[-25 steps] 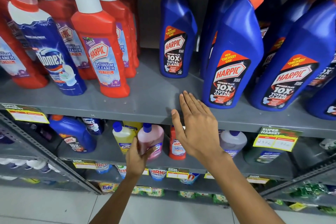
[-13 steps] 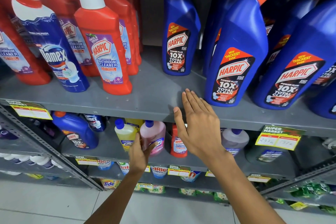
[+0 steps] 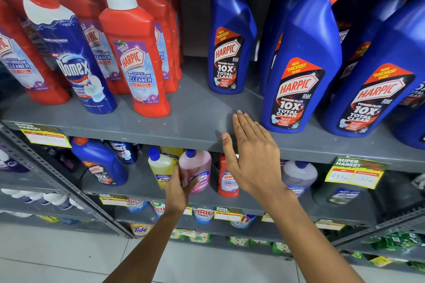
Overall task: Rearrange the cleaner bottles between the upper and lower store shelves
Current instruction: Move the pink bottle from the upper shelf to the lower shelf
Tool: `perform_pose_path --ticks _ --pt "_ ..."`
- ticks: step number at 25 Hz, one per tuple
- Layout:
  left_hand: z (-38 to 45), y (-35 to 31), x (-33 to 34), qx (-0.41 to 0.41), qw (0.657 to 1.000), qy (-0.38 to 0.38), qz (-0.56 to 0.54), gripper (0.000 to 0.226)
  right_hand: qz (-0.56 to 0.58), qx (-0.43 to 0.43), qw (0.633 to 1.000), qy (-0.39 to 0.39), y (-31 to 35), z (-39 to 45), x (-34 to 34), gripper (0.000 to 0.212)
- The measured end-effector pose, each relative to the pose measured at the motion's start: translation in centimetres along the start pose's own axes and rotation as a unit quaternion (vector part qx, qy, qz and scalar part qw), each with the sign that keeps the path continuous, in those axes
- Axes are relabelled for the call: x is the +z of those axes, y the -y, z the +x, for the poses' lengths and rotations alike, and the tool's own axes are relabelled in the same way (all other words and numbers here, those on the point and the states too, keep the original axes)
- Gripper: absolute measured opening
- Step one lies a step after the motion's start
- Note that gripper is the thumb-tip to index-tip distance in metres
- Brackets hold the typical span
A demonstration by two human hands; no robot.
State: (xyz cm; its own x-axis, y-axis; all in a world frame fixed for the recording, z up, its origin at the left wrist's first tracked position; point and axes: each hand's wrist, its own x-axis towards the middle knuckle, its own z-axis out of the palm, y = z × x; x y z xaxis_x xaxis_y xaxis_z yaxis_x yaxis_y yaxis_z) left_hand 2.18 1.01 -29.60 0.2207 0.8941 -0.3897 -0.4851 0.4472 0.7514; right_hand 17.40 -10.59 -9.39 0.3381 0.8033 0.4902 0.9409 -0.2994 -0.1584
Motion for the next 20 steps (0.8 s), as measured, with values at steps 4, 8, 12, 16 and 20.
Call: perform_pose_path --ticks 4,8,12,16,20 --pt "-0.2 0.1 -0.2 0.026 0.998 0.040 0.028 0.046 0.004 -0.001 1.000 -0.005 -0.1 0.0 0.1 0.061" --pt "-0.4 0.2 -0.8 0.095 0.974 0.054 0.198 0.041 0.024 -0.003 1.000 -0.003 0.1 0.0 0.0 0.061" --pt "-1.8 -0.2 -1.8 0.118 0.907 0.050 0.401 0.057 0.115 0.013 0.989 -0.088 0.4 -0.3 0.3 0.048" --pt "-4.3 -1.7 -7.2 0.121 0.865 0.053 0.485 0.033 0.345 -0.047 0.924 -0.161 4.4 -4.7 2.7 0.040" --pt "-3.5 -7.1 -15.0 0.086 0.867 0.041 0.490 0.005 0.391 -0.051 0.914 0.093 11.9 -9.9 8.5 0.049"
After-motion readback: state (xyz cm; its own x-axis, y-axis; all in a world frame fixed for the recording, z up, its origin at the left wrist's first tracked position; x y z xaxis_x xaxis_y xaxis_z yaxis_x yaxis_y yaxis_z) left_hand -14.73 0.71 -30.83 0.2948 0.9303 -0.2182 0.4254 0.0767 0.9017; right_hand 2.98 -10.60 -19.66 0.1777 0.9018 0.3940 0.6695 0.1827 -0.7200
